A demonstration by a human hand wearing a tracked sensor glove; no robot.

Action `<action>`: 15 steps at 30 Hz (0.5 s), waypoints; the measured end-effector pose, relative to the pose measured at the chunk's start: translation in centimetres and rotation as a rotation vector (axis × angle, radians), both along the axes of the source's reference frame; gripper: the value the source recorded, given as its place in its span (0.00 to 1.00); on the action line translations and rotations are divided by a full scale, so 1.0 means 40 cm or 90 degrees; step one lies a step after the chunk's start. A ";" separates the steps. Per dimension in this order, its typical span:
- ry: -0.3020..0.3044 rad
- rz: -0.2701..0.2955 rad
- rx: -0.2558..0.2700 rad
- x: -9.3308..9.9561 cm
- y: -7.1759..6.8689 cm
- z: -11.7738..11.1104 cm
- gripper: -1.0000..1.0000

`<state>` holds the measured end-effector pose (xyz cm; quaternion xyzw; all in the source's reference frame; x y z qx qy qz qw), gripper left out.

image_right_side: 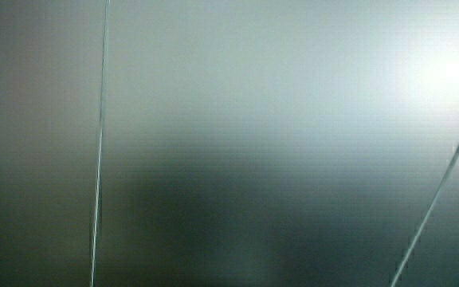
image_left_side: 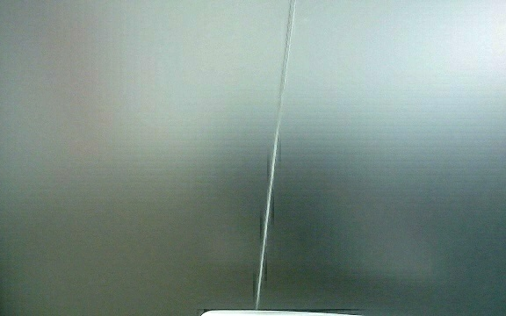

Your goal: Place cleaning spray

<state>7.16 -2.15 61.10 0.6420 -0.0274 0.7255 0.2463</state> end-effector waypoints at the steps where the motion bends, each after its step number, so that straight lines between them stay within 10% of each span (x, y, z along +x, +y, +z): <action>1: -0.003 0.004 -0.010 0.003 0.002 -0.007 0.50; 15: 0.042 0.004 -0.021 0.015 -0.003 -0.001 0.33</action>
